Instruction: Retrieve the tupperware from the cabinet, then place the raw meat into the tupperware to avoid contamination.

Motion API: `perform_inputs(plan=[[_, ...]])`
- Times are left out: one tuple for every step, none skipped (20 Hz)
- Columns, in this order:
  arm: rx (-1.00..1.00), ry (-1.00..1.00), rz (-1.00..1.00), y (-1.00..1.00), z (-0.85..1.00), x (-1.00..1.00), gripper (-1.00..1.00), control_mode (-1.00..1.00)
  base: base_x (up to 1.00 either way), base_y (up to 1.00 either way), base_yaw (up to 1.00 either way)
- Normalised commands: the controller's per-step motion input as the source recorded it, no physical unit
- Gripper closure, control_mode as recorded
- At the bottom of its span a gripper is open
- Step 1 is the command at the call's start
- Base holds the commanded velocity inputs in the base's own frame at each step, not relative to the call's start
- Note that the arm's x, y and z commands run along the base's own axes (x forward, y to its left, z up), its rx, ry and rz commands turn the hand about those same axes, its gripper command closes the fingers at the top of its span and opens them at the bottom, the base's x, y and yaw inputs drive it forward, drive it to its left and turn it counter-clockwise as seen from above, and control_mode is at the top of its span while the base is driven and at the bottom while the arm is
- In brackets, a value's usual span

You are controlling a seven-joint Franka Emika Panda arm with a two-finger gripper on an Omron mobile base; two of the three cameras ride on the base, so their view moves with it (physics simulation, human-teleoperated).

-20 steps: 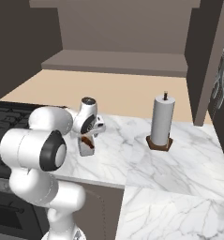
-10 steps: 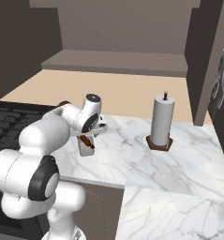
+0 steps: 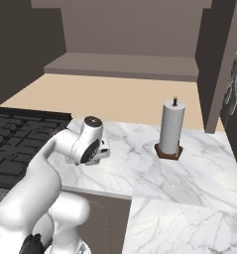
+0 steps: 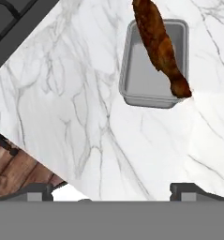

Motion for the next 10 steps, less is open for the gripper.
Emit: perform_inputs(plan=[[0.0, -0.21, 0.0, 0.0, 0.0, -0.98, -1.0, -1.0, 0.0, 0.0, 0.0], [0.0, -0.23, 0.0, 0.0, 0.0, -0.97, -1.0, -1.0, 0.0, 0.0, 0.0], [0.0, -0.27, 0.0, 0.0, 0.06, -1.0, -1.0, -1.0, 0.0, 0.0, 0.0], [0.02, -0.31, 0.0, -0.01, 0.19, -1.0, -1.0, -1.0, 0.0, 0.0, 0.0], [0.03, -0.33, 0.0, -0.03, 0.25, -0.96, -1.0, -1.0, 0.0, 0.0, 0.0], [0.03, -0.37, 0.0, -0.03, 0.33, -0.88, -1.0, -1.0, 0.0, 0.0, 0.0], [0.03, -0.41, 0.0, -0.01, 0.35, -0.81, -1.0, -1.0, 0.0, 0.0, 0.0], [0.03, -0.42, 0.0, -0.01, 0.37, -0.77, -1.0, -1.0, 0.0, 0.0, 0.0], [0.03, -0.43, 0.0, -0.01, 0.38, -0.74, -1.0, -1.0, 0.0, 0.0, 0.0], [0.03, -0.44, 0.0, -0.01, 0.39, -0.73, -1.0, -1.0, 0.0, 0.0, 0.0]])
